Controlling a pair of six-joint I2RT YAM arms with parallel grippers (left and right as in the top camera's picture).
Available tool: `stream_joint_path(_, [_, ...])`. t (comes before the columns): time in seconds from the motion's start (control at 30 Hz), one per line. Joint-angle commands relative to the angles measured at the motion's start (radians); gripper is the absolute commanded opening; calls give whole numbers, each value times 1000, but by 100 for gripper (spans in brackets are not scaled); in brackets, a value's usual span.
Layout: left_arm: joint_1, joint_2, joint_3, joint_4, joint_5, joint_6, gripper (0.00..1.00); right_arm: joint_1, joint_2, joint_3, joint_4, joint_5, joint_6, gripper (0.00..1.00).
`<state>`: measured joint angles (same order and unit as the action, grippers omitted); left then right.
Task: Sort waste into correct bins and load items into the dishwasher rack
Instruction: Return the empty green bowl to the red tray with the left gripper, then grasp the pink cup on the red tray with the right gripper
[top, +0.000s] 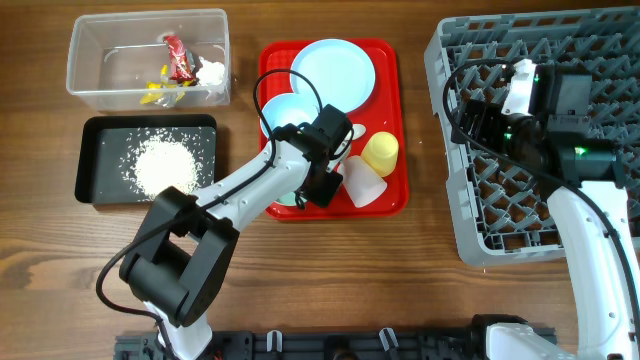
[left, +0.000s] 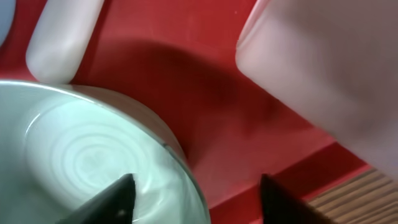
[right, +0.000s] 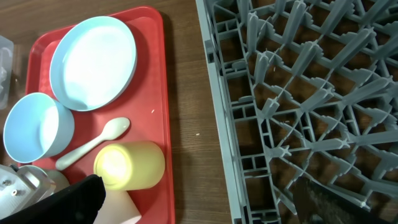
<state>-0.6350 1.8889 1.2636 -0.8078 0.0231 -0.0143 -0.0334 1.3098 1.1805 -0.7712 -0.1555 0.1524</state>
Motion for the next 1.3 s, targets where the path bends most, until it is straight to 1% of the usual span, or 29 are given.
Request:
stream_joint_path(0.0, [4, 6, 16, -8, -6, -50, 79, 0, 9, 5, -1, -45, 4, 100])
stream_joint_path(0.07, [22, -25, 93, -80, 2, -87, 86, 2, 9, 5, 0, -145, -9, 100])
stream_joint_path(0.1, [31, -44, 131, -107, 6, -106, 88, 6, 9, 5, 0, -177, -22, 99])
stream_joint_path(0.13, [40, -60, 157, -124, 11, -121, 91, 13, 9, 5, 0, -184, -22, 99])
stream_joint_path(0.17, [57, -85, 188, -140, 14, -153, 98, 35, 9, 10, -4, -183, -31, 98])
stream_joint_path(0.2, [81, -117, 217, -151, 16, -195, 100, 59, 9, 18, -9, -181, -49, 98])
stream_joint_path(0.23, [103, -143, 228, -151, 21, -225, 100, 84, 9, 32, -18, -167, -49, 98])
stream_joint_path(0.27, [171, -210, 231, -148, 43, -307, 100, 148, 9, 73, -42, -124, -55, 97])
stream_joint_path(0.3, [221, -245, 231, -149, 52, -352, 100, 203, 13, 116, -61, -82, -68, 97])
stream_joint_path(0.33, [261, -266, 231, -151, 61, -373, 100, 240, 19, 146, -72, -53, -74, 97])
stream_joint_path(0.37, [307, -284, 231, -152, 63, -388, 100, 308, 38, 195, -85, 16, -76, 97])
stream_joint_path(0.43, [373, -292, 231, -158, 66, -387, 100, 412, 83, 253, -87, 121, -79, 97])
stream_joint_path(0.5, [422, -292, 231, -179, 67, -388, 100, 481, 180, 327, -108, 198, -83, 97])
stream_joint_path(0.57, [478, -292, 231, -205, 66, -387, 100, 491, 275, 387, -149, 200, -82, 98])
stream_joint_path(0.67, [514, -292, 231, -203, 65, -386, 100, 491, 315, 390, -159, 200, -82, 99])
stream_joint_path(0.83, [517, -292, 231, -203, 65, -386, 100, 491, 356, 390, -188, 178, -101, 99])
stream_joint_path(0.9, [517, -292, 231, -203, 65, -386, 100, 491, 407, 390, -190, 172, -109, 98])
stream_joint_path(1.0, [517, -292, 231, -203, 65, -386, 100, 498, 476, 390, -187, 125, -186, 97])
stream_joint_path(1.07, [517, -292, 231, -203, 65, -386, 100, 530, 503, 390, -186, 130, -249, 97])
stream_joint_path(1.13, [517, -292, 231, -203, 65, -386, 100, 584, 525, 390, -175, 195, -277, 97])
stream_joint_path(1.27, [517, -292, 231, -203, 65, -386, 100, 626, 572, 390, -172, 208, -283, 98])
